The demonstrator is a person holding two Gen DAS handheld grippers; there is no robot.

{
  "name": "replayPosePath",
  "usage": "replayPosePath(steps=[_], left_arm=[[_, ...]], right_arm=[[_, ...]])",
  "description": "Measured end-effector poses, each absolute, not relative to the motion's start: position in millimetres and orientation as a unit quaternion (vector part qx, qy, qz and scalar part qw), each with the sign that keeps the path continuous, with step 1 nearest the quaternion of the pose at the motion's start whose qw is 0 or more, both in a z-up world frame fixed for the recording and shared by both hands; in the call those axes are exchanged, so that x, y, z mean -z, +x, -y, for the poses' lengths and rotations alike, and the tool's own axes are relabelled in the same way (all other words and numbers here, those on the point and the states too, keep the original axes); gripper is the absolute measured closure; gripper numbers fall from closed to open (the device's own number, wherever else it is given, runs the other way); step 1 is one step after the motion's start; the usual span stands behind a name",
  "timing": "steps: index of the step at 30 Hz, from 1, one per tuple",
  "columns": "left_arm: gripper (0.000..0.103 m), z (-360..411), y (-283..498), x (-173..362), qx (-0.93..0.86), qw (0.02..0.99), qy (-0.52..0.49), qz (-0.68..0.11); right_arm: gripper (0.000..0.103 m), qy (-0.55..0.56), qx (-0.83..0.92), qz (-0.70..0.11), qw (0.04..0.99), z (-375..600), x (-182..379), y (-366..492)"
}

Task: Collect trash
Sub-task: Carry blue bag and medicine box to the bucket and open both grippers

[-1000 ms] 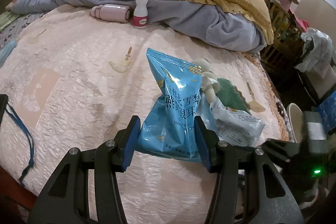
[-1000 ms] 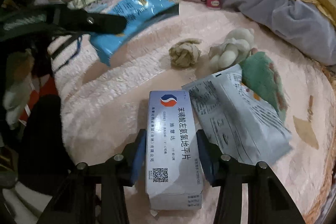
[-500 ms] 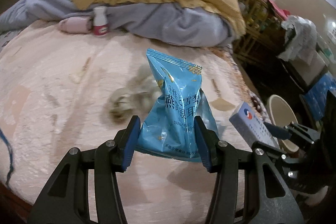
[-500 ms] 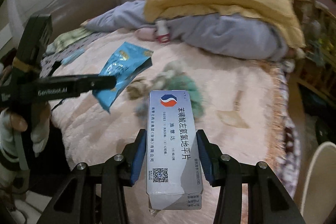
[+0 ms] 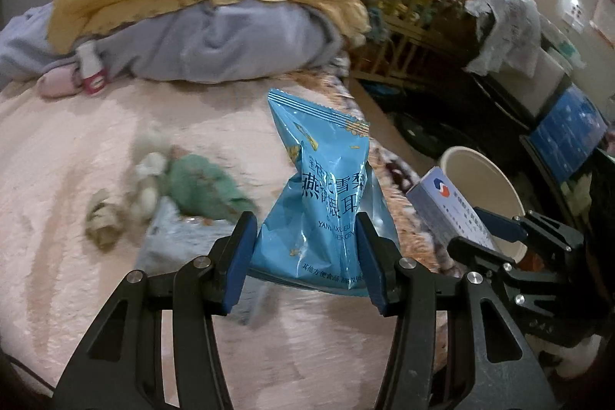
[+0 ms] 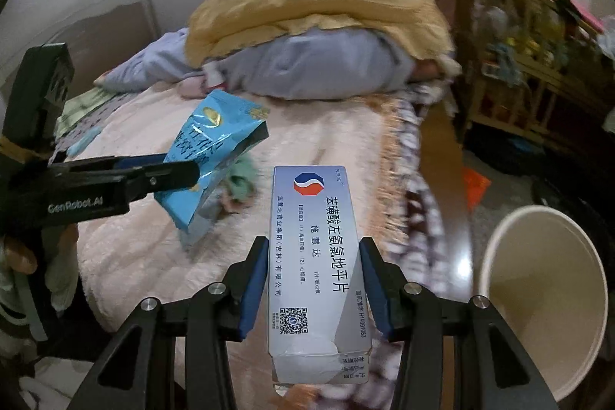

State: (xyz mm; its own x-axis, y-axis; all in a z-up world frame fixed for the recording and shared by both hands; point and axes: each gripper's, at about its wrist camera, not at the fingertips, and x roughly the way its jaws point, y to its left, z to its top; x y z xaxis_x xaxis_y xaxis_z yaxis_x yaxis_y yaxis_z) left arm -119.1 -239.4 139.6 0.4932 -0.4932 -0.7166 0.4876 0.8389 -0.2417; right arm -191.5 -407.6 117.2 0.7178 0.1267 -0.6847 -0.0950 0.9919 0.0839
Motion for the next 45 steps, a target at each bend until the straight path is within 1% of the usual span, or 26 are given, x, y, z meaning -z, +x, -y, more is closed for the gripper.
replayPosePath(steps=[12, 24, 31, 45], left_arm=[[0.053, 322.7, -127.7, -132.7, 0.339, 0.839, 0.015, -0.425], [0.054, 410.2, -129.4, -117.5, 0.388, 0.803, 0.024, -0.452], [0.053, 445.7, -131.5, -109.7, 0.394, 0.799, 0.043, -0.453], [0.053, 487.9, -130.1, -94.3, 0.404, 0.787, 0.056, -0.463]], right_arm=[[0.057, 0.076, 0.040, -0.363, 0.928, 497.7, -111.4, -223.1], [0.057, 0.146, 0.123, -0.366, 0.911, 581.7, -94.7, -244.1], [0.057, 0.175, 0.147, -0.367, 0.902, 611.0, -85.7, -249.4], [0.057, 0.210, 0.176, -0.358, 0.893, 640.8, -73.7, -256.4]])
